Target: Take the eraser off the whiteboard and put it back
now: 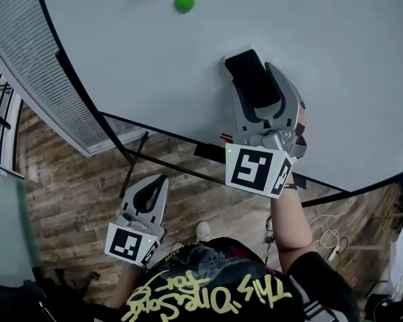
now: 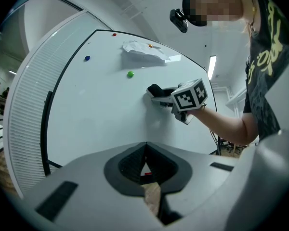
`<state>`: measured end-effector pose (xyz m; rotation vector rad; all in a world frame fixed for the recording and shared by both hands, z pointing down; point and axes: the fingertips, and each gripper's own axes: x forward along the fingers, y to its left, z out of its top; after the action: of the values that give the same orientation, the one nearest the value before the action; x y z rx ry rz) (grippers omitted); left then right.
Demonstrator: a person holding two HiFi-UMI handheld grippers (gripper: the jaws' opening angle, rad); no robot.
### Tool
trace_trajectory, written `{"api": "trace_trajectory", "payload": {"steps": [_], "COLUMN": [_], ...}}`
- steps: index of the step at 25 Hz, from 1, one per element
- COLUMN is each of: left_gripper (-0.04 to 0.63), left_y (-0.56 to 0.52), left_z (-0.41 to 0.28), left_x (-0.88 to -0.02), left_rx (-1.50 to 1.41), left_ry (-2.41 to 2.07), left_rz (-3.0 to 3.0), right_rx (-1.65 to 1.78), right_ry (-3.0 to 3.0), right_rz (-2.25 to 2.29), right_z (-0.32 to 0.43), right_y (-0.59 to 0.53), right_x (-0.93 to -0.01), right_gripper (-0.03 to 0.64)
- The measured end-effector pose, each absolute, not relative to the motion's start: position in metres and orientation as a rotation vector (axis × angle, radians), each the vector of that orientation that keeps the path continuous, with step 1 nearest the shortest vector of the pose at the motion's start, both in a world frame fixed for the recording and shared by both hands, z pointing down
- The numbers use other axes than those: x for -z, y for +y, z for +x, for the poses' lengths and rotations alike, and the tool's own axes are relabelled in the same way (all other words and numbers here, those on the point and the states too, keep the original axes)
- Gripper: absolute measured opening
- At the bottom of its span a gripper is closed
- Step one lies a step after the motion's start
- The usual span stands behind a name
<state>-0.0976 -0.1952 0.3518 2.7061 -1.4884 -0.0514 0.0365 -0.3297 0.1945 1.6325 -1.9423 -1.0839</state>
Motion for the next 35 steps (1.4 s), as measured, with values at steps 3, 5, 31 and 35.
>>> {"api": "trace_trajectory", "payload": {"steps": [3, 5, 31, 35], "left_gripper": [0.008, 0.008, 0.008, 0.008], "left_y": [-0.194, -0.194, -0.179, -0.175], "left_z": [-0.097, -0.098, -0.113, -0.116], "left_x": [-0.354, -0.353, -0.347, -0.345], "left_rx": [0.028, 0.033, 0.005, -0.007], "left_ry": [-1.491, -1.495, -1.550, -1.557], "left_rz": [2.722, 2.715, 2.707, 2.717], "right_rx": [1.084, 1.077, 1.005, 0.977], "right_ry": [-1.953, -1.966, -2.198, -2.237], "right_rz": [1.620, 1.613, 1.481, 1.468], "right_z": [0.033, 0.031, -0.006, -0.011], "right_y": [-0.328, -0.327, -0.287, -0.279], "right_x": [-0.196, -0.197, -0.213, -0.217], "right_gripper": [0.265, 0.265, 0.265, 0.265]}}
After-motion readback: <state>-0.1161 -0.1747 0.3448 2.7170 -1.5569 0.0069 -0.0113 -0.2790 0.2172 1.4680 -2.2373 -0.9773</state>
